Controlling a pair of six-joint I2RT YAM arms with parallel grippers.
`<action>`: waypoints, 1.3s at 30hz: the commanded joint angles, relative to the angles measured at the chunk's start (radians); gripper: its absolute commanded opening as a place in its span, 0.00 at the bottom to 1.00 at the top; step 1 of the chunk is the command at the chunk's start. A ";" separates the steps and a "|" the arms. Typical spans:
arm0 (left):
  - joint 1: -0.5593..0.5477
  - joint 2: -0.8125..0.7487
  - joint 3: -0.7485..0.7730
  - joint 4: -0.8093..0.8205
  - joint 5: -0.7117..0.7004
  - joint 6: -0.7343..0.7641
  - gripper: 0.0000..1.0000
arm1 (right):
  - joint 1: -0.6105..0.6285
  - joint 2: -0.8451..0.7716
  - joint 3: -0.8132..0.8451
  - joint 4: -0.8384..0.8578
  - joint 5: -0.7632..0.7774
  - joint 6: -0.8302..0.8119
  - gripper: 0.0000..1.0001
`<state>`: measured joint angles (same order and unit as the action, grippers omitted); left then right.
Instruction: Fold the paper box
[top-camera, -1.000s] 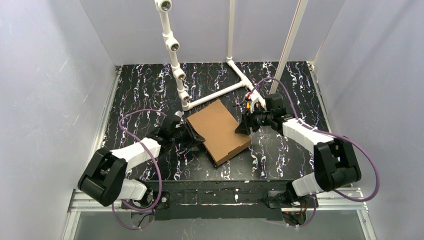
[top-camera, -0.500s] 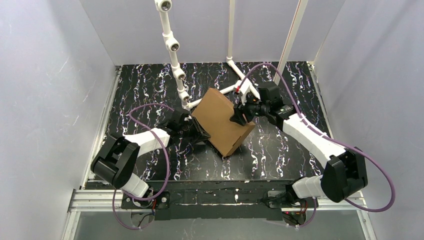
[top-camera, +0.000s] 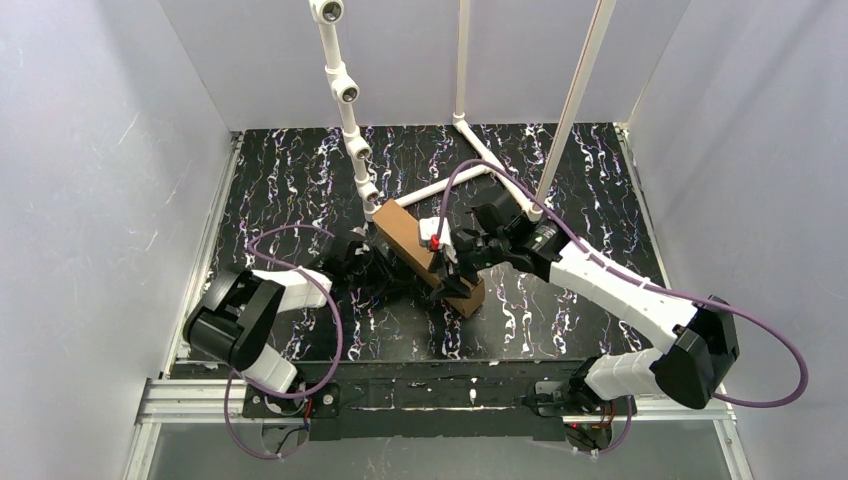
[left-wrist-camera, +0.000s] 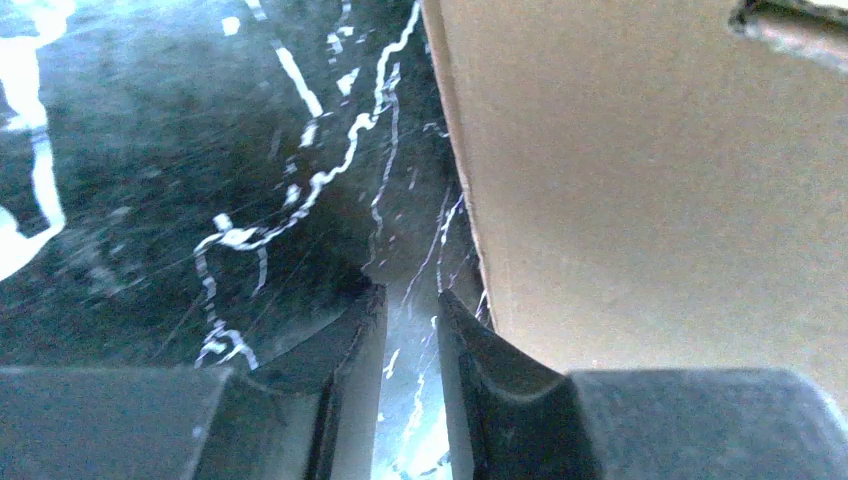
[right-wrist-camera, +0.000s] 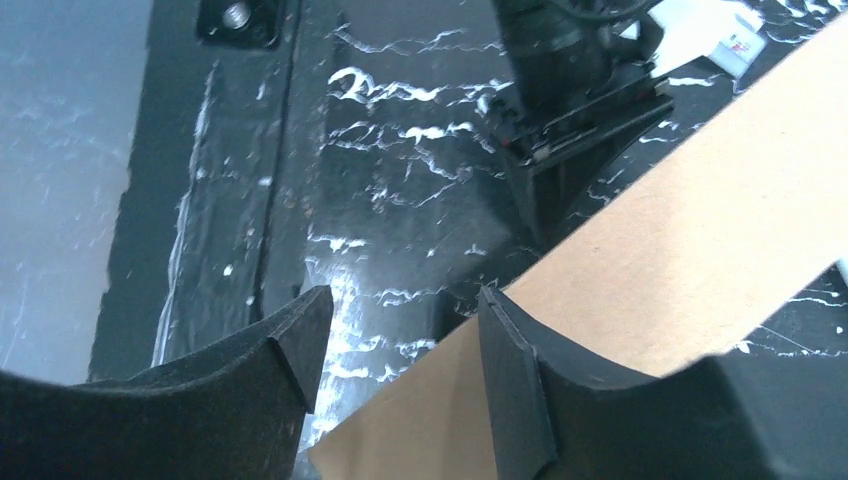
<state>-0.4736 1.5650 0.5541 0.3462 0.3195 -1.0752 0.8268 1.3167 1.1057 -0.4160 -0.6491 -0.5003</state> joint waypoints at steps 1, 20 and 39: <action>0.037 -0.089 -0.077 -0.021 -0.006 0.034 0.25 | -0.017 -0.035 0.133 -0.353 -0.100 -0.225 0.66; 0.117 -0.507 -0.264 -0.067 0.073 0.015 0.27 | -0.470 0.055 0.096 0.167 0.097 0.302 0.83; -0.060 -0.196 -0.041 -0.004 -0.006 -0.045 0.27 | -0.558 0.102 -0.293 0.570 0.428 0.363 0.91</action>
<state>-0.4988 1.2739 0.4454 0.3122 0.3645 -1.1023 0.2474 1.4208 0.8318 -0.0414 -0.3389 -0.1669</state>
